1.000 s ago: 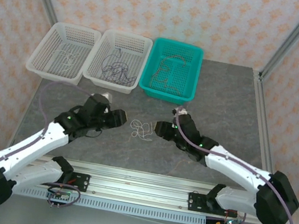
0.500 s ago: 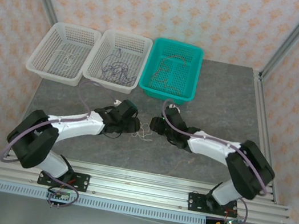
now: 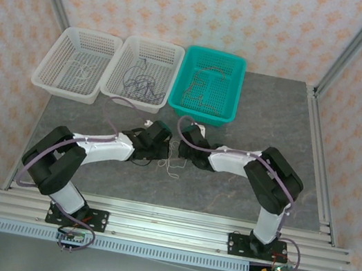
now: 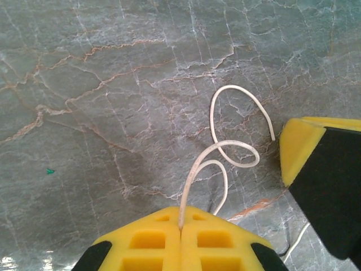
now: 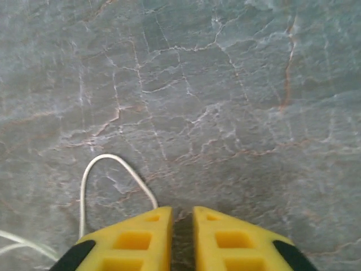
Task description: Untangle the cables
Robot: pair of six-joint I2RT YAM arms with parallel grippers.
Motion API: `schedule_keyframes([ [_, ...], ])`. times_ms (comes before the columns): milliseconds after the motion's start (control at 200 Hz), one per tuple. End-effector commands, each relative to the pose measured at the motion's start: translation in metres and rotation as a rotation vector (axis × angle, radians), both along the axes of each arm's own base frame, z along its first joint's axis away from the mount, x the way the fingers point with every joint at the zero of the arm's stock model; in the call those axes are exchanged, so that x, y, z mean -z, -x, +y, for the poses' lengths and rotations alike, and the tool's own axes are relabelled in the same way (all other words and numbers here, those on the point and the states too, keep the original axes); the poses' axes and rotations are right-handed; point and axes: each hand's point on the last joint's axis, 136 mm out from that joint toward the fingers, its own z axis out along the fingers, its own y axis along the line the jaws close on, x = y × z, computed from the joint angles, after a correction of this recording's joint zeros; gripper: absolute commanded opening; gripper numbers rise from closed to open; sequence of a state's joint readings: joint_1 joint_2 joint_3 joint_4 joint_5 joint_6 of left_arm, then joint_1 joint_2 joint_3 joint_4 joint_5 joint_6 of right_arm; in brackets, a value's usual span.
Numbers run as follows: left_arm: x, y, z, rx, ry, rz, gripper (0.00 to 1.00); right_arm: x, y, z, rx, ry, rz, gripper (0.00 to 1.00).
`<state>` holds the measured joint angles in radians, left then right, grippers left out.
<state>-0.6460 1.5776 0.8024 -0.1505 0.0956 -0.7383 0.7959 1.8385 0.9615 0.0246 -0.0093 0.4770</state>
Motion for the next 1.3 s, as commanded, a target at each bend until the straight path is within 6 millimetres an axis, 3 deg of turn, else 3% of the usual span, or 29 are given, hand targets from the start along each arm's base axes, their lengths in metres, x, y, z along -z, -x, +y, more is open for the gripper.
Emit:
schedule_keyframes([
  [0, -0.01, -0.005, 0.005, -0.002, -0.016, -0.04, 0.0, 0.016, 0.003, -0.026, 0.068, 0.143, 0.01, 0.01],
  [150, -0.017, -0.001, 0.023, -0.02, -0.048, -0.053, 0.0, -0.011, -0.001, -0.053, 0.16, 0.127, -0.064, 0.0],
  [335, -0.034, 0.004, 0.04, 0.017, -0.02, -0.082, 0.0, -0.043, 0.002, -0.115, 0.326, 0.001, -0.126, 0.0],
  [510, -0.054, 0.009, 0.032, 0.159, -0.028, -0.122, 0.0, -0.079, 0.018, -0.13, 0.256, -0.023, -0.247, 0.0],
  [611, -0.054, 0.009, 0.05, 0.139, -0.119, -0.119, 0.0, -0.098, 0.025, -0.173, 0.408, 0.029, -0.315, 0.0],
  [721, -0.048, 0.012, 0.072, 0.093, -0.16, -0.087, 0.0, -0.108, 0.039, -0.242, 0.706, -0.021, -0.338, 0.0],
  [786, -0.047, 0.015, 0.077, 0.074, -0.129, -0.081, 0.0, -0.115, 0.049, -0.276, 0.83, -0.055, -0.369, 0.0],
  [841, -0.047, 0.017, 0.076, 0.076, -0.09, -0.087, 0.0, -0.125, 0.055, -0.293, 0.867, -0.028, -0.404, 0.0],
  [971, -0.047, 0.021, 0.082, 0.055, -0.093, -0.091, 0.0, -0.14, 0.066, -0.315, 0.938, 0.033, -0.433, 0.0],
  [1161, -0.037, 0.026, 0.115, -0.118, -0.069, -0.046, 0.0, -0.14, 0.084, -0.343, 1.157, -0.123, -0.443, 0.0],
  [1296, -0.043, 0.036, 0.137, -0.224, 0.014, -0.067, 0.0, -0.151, 0.086, -0.343, 1.156, -0.162, -0.459, 0.0],
])
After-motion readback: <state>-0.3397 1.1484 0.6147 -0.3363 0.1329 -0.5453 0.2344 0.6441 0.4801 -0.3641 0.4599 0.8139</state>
